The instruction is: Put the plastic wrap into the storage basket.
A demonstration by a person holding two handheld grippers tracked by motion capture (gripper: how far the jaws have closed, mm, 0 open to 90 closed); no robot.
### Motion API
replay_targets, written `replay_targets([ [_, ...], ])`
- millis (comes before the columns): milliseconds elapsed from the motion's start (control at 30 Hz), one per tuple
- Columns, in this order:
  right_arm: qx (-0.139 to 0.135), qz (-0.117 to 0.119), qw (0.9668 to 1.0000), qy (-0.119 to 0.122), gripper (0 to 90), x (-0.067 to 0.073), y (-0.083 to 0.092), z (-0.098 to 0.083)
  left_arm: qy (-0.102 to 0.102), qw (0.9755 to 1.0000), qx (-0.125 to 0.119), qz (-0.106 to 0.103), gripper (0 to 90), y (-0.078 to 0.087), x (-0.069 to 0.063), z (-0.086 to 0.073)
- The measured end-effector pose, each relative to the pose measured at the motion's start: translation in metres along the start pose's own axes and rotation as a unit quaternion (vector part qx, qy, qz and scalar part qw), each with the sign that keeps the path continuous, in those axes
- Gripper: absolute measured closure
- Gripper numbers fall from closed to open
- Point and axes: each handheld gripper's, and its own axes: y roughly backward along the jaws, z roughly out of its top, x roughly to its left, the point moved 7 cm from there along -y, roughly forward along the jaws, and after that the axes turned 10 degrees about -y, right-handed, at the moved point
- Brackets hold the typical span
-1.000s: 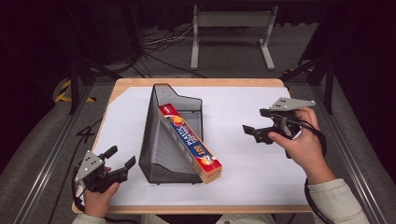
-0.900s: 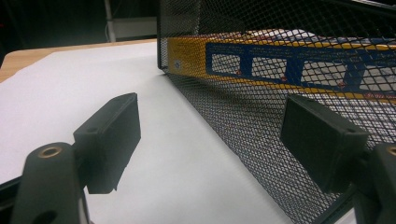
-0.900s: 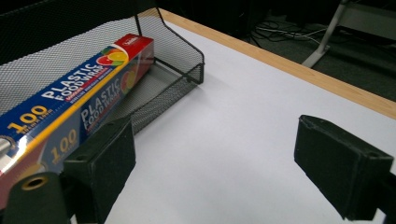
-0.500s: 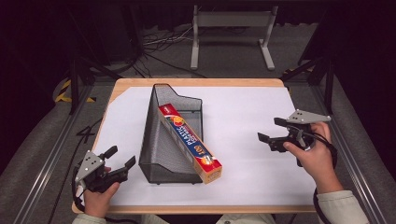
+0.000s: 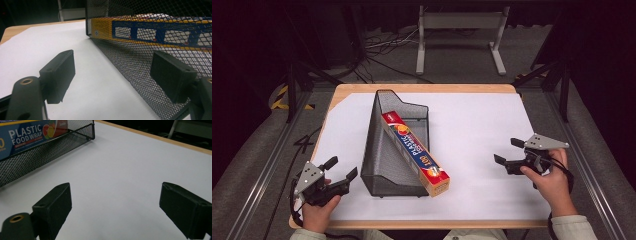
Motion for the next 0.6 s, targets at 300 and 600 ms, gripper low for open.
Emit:
replay_targets([
  [300, 0.017, -0.007, 0.9998, -0.002, 11.2, -0.005, -0.003, -0.03, 0.004, 0.9999, 0.004, -0.008, 20.9, -0.003, 0.003, -0.004],
  [600, 0.044, 0.015, 0.9989, 0.0, 10.8, -0.001, -0.007, -0.055, -0.005, 0.9995, 0.012, -0.029, 22.4, -0.006, 0.0, -0.007],
])
